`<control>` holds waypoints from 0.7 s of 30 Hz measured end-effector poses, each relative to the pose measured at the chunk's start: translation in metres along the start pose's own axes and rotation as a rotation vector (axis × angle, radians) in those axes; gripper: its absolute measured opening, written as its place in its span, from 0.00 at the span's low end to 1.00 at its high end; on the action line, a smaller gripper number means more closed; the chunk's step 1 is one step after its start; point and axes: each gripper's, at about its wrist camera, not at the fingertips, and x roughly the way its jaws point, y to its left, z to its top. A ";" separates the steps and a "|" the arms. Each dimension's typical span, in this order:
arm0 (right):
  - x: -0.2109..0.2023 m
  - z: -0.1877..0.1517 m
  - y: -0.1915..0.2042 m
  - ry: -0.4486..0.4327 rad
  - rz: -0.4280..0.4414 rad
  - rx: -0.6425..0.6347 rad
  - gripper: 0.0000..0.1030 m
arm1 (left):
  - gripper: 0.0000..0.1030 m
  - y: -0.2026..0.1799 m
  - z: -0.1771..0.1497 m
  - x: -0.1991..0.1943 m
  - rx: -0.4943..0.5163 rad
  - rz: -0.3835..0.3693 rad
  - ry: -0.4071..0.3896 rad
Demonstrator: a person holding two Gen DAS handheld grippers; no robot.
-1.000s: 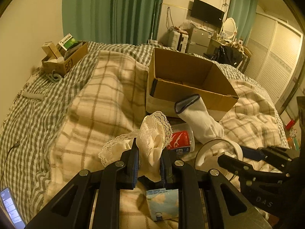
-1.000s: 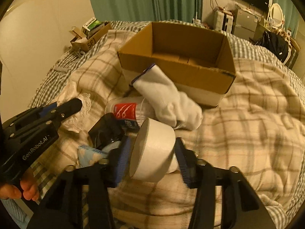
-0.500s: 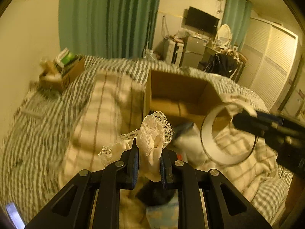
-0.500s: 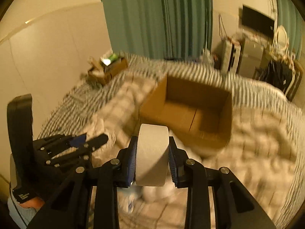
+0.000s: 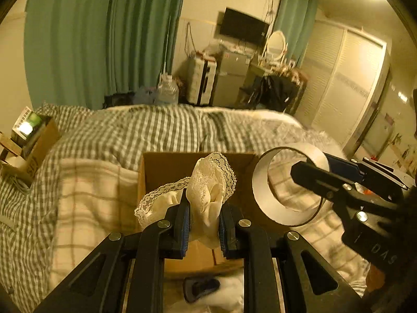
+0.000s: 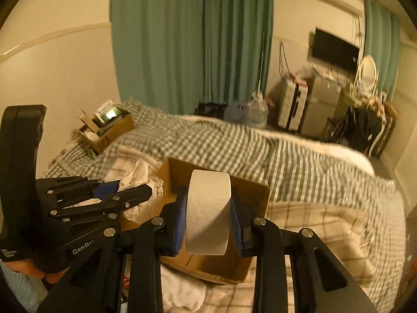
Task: Organize objects
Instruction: 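Carry the lace cloth and tape roll into the box and open both grippers, then grasp the blue floral tissue pack with the left gripper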
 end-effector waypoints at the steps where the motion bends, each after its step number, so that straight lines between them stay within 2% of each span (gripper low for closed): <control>1: 0.013 -0.004 -0.005 0.016 0.003 0.009 0.28 | 0.17 -0.003 -0.003 0.010 0.009 0.008 0.010; 5: 0.057 -0.025 -0.023 0.081 0.011 0.042 0.28 | 0.17 -0.001 -0.016 0.052 0.001 0.005 0.078; 8: 0.076 -0.035 -0.034 0.105 0.036 0.082 0.29 | 0.18 0.000 -0.022 0.065 0.011 0.019 0.091; 10: 0.082 -0.036 -0.038 0.112 0.058 0.103 0.29 | 0.33 -0.001 -0.022 0.068 0.003 0.013 0.092; 11: 0.083 -0.036 -0.039 0.110 0.061 0.109 0.35 | 0.53 0.000 -0.020 0.069 -0.002 0.014 0.096; 12: 0.081 -0.036 -0.039 0.107 0.057 0.112 0.37 | 0.66 0.001 -0.018 0.067 -0.012 0.048 0.090; 14: 0.071 -0.032 -0.041 0.089 0.027 0.113 0.55 | 0.73 0.004 -0.013 0.061 -0.023 0.068 0.072; 16: 0.053 -0.026 -0.045 0.066 -0.008 0.108 0.65 | 0.75 0.007 -0.009 0.048 -0.038 0.060 0.066; 19: 0.021 -0.016 -0.043 0.038 -0.056 0.082 0.68 | 0.83 0.006 -0.005 0.021 -0.030 0.098 0.039; 21: -0.006 -0.008 -0.041 0.013 -0.085 0.066 0.73 | 0.91 0.004 -0.006 -0.004 -0.012 0.125 0.007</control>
